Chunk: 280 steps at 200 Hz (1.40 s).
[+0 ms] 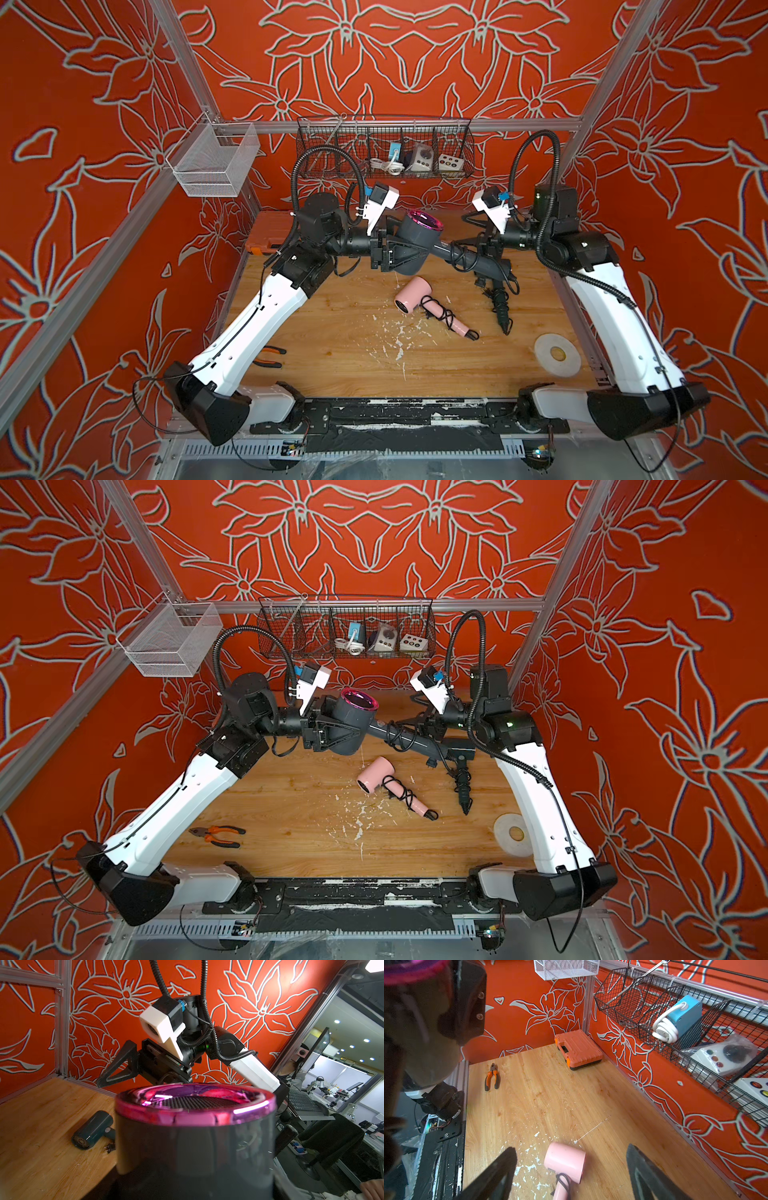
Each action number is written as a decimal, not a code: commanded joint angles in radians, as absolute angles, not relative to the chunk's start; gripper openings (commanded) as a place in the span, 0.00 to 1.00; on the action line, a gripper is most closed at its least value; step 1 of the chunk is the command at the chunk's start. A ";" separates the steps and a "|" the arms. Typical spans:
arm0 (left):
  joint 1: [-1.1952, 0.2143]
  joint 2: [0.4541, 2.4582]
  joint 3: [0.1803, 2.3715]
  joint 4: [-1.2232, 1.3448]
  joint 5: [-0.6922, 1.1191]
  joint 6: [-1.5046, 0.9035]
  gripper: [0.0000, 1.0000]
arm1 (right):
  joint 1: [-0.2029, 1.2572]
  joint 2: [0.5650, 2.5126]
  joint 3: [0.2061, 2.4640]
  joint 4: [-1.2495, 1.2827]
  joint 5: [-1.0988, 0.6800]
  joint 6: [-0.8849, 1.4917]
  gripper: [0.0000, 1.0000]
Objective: Wrap the cord around the hair dryer
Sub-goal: Wrap the power cord around the hair dryer.
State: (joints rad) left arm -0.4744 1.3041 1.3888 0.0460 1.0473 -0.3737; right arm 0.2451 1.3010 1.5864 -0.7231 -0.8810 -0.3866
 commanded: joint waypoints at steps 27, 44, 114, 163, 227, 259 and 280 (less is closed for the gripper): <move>-0.408 1.339 1.244 0.319 1.072 -0.535 0.00 | 0.243 1.297 1.463 -0.689 -0.883 -0.386 0.92; -0.380 1.371 1.217 0.329 1.094 -0.532 0.00 | 0.243 1.310 1.418 -0.653 -0.870 -0.369 0.93; -0.270 1.561 1.153 0.517 1.215 -0.654 0.00 | 0.243 1.494 1.359 -0.707 -0.812 -0.364 0.98; -0.207 1.645 1.236 0.372 1.264 -0.553 0.00 | 0.240 1.532 1.370 -0.811 -0.728 -0.393 0.98; -0.174 1.692 1.307 0.273 1.281 -0.508 0.00 | 0.237 1.596 1.474 -0.958 -0.721 -0.404 0.98; -0.170 1.700 1.323 0.247 1.278 -0.496 0.00 | 0.238 1.528 1.457 -0.934 -0.605 -0.356 0.98; -0.170 1.703 1.330 0.245 1.276 -0.498 0.00 | 0.236 1.495 1.460 -0.940 -0.579 -0.346 0.98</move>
State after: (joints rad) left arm -0.1867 1.7061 1.2720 0.1768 1.3315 -0.5201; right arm 0.2245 1.5578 1.4620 -0.8474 -0.6205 -0.3561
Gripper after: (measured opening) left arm 0.730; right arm 0.983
